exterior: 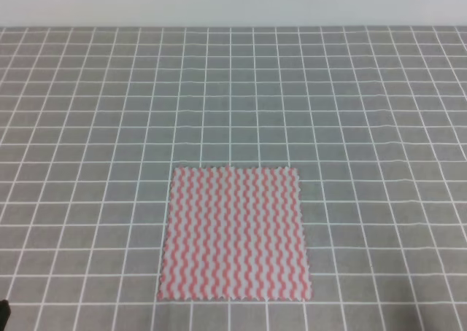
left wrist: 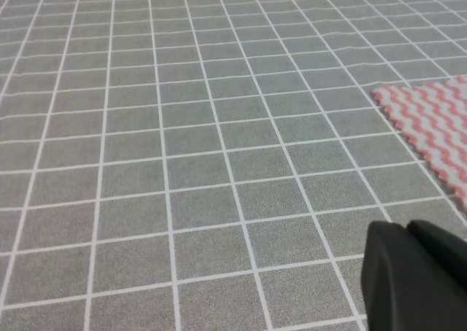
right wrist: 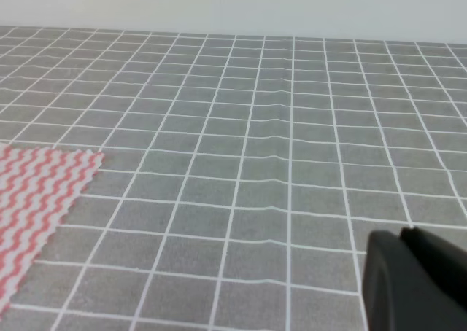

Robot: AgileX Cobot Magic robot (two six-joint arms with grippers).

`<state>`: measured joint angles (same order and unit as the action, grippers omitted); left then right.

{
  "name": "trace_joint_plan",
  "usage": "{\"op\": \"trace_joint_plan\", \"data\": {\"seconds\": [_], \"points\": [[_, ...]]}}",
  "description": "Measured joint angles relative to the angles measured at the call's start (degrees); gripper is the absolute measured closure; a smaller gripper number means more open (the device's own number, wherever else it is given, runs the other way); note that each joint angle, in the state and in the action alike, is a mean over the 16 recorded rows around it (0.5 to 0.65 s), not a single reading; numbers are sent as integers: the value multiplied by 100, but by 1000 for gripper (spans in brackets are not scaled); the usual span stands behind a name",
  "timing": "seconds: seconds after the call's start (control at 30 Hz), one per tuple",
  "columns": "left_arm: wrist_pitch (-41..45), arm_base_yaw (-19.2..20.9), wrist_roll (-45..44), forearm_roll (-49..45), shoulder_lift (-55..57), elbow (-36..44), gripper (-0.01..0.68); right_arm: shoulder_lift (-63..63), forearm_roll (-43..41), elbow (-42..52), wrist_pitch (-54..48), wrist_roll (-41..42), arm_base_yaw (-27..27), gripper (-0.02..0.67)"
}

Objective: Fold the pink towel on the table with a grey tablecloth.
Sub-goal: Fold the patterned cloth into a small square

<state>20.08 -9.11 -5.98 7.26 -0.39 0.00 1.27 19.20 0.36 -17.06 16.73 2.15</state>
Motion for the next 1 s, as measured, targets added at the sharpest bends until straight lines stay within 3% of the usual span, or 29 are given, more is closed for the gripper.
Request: {"op": "trace_joint_plan", "data": {"seconds": [1.0], "points": [[-435,0,0,69,0,0,673,-8,56,61,-1,10,0,665]]}}
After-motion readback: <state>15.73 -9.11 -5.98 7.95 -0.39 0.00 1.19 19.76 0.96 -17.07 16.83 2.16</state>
